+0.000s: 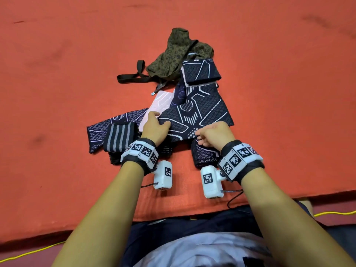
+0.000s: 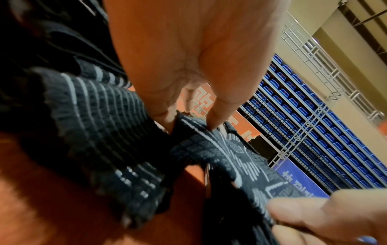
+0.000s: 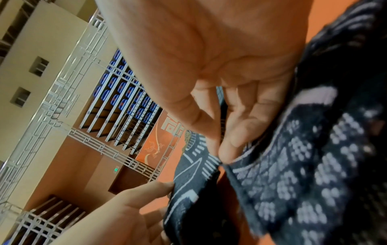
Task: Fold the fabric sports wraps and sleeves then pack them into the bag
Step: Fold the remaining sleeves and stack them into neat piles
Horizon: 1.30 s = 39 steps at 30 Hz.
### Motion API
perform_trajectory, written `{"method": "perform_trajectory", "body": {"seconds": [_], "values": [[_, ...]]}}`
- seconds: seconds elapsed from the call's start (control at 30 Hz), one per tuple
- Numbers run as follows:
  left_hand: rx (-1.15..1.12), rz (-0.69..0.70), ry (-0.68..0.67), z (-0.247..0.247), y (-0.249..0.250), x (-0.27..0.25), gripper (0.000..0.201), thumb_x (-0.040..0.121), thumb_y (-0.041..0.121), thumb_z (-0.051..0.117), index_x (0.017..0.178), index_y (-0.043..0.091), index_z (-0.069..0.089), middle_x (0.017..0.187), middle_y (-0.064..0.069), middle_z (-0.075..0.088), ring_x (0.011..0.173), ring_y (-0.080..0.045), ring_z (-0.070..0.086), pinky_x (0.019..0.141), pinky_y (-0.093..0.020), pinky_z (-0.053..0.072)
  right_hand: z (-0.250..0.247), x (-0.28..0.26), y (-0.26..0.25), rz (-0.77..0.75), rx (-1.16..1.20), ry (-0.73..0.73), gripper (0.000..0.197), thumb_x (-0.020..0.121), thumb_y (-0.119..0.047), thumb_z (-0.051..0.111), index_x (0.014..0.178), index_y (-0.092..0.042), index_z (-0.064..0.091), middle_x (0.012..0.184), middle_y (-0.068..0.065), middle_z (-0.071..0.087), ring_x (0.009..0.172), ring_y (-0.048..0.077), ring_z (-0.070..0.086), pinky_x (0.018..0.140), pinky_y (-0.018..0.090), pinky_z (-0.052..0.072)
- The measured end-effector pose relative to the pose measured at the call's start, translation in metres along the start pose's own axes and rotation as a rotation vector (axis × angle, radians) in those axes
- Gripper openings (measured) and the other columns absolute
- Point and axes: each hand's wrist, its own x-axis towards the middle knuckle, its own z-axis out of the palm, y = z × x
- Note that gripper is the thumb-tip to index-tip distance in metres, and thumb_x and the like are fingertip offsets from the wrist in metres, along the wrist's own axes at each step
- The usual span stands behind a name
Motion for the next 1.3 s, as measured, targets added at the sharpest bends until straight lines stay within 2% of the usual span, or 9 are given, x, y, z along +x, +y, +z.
{"method": "perform_trajectory", "body": {"seconds": [0.17, 0.3, 0.47, 0.6, 0.7, 0.97, 1.1, 1.2, 1.3], "values": [[-0.124, 0.018, -0.001, -0.004, 0.003, 0.0, 0.058, 0.091, 0.025, 0.064, 0.141, 0.019, 0.035, 0.092, 0.004, 0.063, 0.092, -0.02, 0.067, 0.094, -0.041, 0.053, -0.002, -0.003, -0.015, -0.026, -0.019, -0.141, 0.013, 0.093, -0.006, 0.054, 0.094, -0.004, 0.067, 0.084, 0.016, 0.076, 0.066, 0.023, 0.071, 0.054, 0.023, 0.055], [-0.189, 0.073, 0.0, -0.006, 0.012, -0.002, 0.061, 0.089, 0.028, 0.069, 0.14, 0.02, 0.038, 0.096, 0.0, 0.065, 0.091, -0.018, 0.067, 0.09, -0.037, 0.053, 0.005, 0.012, -0.021, -0.303, -0.074, -0.016, 0.025, 0.083, -0.011, 0.058, 0.101, -0.023, 0.071, 0.098, -0.003, 0.076, 0.093, 0.015, 0.071, 0.088, 0.034, 0.057], [-0.243, 0.054, -0.065, 0.0, 0.025, -0.001, 0.051, 0.088, 0.032, 0.069, 0.133, 0.013, 0.052, 0.104, -0.011, 0.072, 0.094, -0.023, 0.071, 0.093, -0.042, 0.055, 0.017, 0.023, -0.019, -0.354, -0.209, -0.131, 0.065, 0.082, 0.008, 0.048, 0.144, -0.013, 0.046, 0.139, 0.002, 0.055, 0.119, 0.015, 0.057, 0.107, 0.039, 0.046], [-0.311, 0.117, -0.081, 0.004, 0.031, -0.003, 0.031, 0.092, 0.023, 0.068, 0.12, 0.01, 0.061, 0.074, -0.003, 0.064, 0.055, -0.004, 0.061, 0.057, -0.018, 0.049, 0.018, 0.031, -0.008, -0.335, -0.243, -0.197, 0.083, 0.073, 0.006, 0.063, 0.149, -0.018, 0.04, 0.139, 0.002, 0.053, 0.123, 0.014, 0.053, 0.106, 0.036, 0.047], [-0.352, 0.184, -0.096, 0.009, 0.036, -0.006, 0.032, 0.094, 0.02, 0.067, 0.123, 0.011, 0.058, 0.065, 0.0, 0.056, 0.051, -0.005, 0.053, 0.051, -0.017, 0.042, 0.013, 0.029, -0.008, -0.353, -0.307, -0.295, 0.095, 0.06, -0.008, 0.08, 0.146, -0.024, 0.042, 0.13, 0.0, 0.06, 0.12, 0.013, 0.056, 0.102, 0.032, 0.048], [-0.353, 0.195, -0.099, 0.028, 0.041, 0.0, 0.042, 0.099, 0.012, 0.056, 0.137, 0.015, 0.04, 0.09, 0.0, 0.065, 0.077, -0.008, 0.064, 0.063, -0.021, 0.048, -0.008, 0.022, -0.005, -0.365, -0.143, 0.079, 0.006, 0.088, -0.023, 0.065, 0.091, -0.018, 0.065, 0.077, -0.003, 0.069, 0.078, 0.018, 0.064, 0.075, 0.031, 0.048], [-0.296, 0.12, -0.073, 0.037, 0.028, 0.004, 0.041, 0.097, 0.008, 0.055, 0.136, 0.009, 0.043, 0.082, 0.004, 0.058, 0.08, -0.015, 0.064, 0.072, -0.036, 0.057, -0.021, 0.023, -0.002, -0.339, -0.057, 0.192, 0.013, 0.091, -0.022, 0.063, 0.098, -0.013, 0.069, 0.093, 0.0, 0.073, 0.088, 0.021, 0.066, 0.084, 0.033, 0.052], [-0.312, 0.078, -0.145, 0.048, 0.024, 0.001, 0.036, 0.099, 0.012, 0.054, 0.133, 0.016, 0.044, 0.089, -0.004, 0.057, 0.074, -0.018, 0.063, 0.054, -0.029, 0.054, -0.026, 0.028, 0.001, -0.296, -0.064, 0.256, 0.015, 0.082, -0.02, 0.065, 0.096, -0.023, 0.061, 0.091, -0.002, 0.07, 0.087, 0.023, 0.067, 0.084, 0.042, 0.055], [-0.278, 0.094, -0.146, 0.056, 0.023, 0.003, 0.046, 0.096, 0.018, 0.06, 0.138, 0.014, 0.043, 0.087, -0.005, 0.062, 0.07, -0.015, 0.06, 0.056, -0.025, 0.048, -0.03, 0.03, 0.0, -0.282, -0.12, 0.309, 0.008, 0.085, -0.02, 0.062, 0.091, -0.025, 0.059, 0.085, -0.006, 0.066, 0.087, 0.023, 0.066, 0.084, 0.041, 0.054]]}}
